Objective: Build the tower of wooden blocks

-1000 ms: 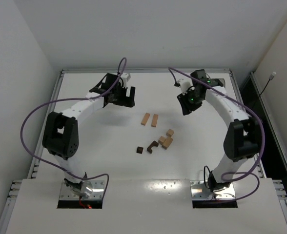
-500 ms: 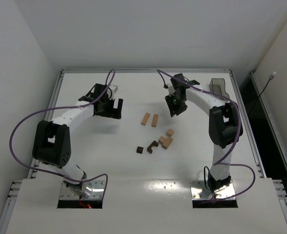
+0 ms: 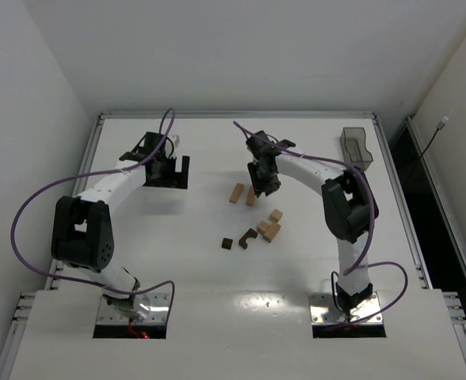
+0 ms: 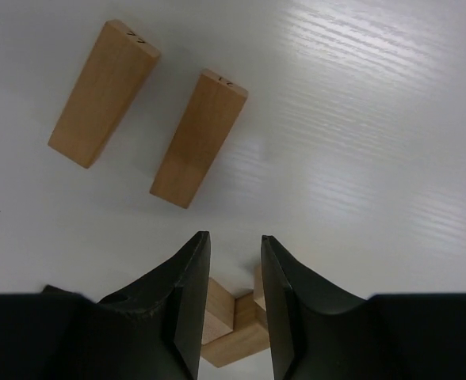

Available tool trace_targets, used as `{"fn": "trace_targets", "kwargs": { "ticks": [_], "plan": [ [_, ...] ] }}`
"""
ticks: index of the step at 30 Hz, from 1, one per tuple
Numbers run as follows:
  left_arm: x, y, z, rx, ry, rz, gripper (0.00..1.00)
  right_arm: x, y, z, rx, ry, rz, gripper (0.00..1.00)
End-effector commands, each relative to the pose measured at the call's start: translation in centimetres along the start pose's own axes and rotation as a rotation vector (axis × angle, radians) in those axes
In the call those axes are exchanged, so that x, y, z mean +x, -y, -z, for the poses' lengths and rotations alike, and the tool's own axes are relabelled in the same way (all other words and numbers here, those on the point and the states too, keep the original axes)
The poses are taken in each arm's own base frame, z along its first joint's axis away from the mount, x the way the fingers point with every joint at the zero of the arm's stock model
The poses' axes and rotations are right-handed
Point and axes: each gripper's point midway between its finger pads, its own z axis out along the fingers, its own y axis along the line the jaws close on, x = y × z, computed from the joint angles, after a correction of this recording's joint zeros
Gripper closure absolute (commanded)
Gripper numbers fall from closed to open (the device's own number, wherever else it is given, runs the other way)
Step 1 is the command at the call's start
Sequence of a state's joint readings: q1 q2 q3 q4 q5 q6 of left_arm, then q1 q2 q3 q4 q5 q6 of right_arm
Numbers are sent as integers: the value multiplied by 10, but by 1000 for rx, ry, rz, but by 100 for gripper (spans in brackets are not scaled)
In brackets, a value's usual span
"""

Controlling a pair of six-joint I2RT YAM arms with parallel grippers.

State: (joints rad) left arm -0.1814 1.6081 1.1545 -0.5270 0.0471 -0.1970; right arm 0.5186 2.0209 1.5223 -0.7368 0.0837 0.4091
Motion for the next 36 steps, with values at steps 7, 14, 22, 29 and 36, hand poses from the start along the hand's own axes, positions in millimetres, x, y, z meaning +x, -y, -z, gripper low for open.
{"fn": "trace_targets", "kwargs": {
  "ticks": [7,14,22,29,36],
  "plan": [
    [-11,-6,7,-34,34,22,0,8,7,-26,77,-56,-120,74],
    [-11,-7,7,-43,35,23,0,5,13,-37,81,-77,-138,74],
    [-15,-9,3,-52,35,23,0,1,10,-48,76,-90,-137,64],
    [-13,-9,1,-53,26,23,0,-1,7,-54,70,-102,-137,64],
    [-11,-9,-2,-54,17,23,0,-6,4,-56,58,-96,-138,60]
  ]
}}
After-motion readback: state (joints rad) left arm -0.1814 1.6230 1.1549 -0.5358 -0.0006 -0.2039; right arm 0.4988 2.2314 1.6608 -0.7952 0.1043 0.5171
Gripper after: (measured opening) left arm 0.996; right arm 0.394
